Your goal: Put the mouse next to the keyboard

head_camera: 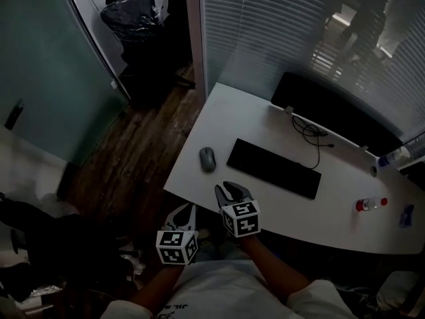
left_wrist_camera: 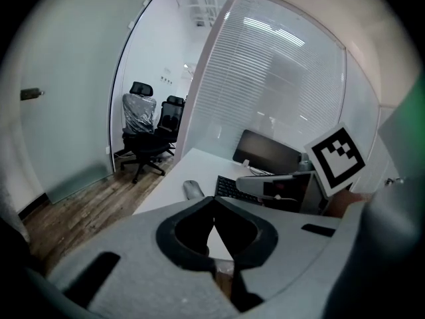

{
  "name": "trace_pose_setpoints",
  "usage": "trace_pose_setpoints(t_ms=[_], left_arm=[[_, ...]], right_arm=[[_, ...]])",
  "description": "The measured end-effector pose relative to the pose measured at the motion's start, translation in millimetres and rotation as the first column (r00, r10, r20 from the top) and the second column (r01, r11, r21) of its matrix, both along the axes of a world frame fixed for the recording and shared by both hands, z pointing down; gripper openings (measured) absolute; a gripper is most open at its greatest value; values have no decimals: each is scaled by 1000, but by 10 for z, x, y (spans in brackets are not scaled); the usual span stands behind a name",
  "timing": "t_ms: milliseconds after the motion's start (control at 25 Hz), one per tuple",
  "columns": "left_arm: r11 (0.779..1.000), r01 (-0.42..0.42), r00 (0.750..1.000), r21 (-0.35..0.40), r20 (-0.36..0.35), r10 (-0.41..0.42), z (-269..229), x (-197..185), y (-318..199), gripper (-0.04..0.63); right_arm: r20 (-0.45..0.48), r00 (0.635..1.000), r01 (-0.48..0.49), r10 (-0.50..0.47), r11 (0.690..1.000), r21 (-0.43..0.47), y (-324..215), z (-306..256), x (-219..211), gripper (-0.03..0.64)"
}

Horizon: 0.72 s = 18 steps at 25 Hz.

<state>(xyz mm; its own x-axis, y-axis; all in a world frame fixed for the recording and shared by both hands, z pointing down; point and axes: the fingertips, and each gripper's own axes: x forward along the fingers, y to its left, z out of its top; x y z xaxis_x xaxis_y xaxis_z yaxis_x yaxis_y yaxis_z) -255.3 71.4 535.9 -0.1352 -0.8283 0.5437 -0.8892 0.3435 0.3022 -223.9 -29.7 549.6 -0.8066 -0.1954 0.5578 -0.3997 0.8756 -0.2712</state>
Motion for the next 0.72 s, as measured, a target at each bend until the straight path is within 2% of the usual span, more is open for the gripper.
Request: trace_pose_setpoints(t_ms=[160,480,720], left_arm=[[1000,8,1000,-20,-12,-8,115,-113,-15,5],[998,9,1000,-59,-18,-10,314,-317,5,5],[995,21,999,-97,-44,-25,490,-400,141,5]], right_arm=[[-26,999,-34,34,999,23,-241,190,-226,117],[-128,990,-60,59,998,-4,-492,773,-655,294],[-195,976,-105,99,994,-23,-637,1125,-960,337]])
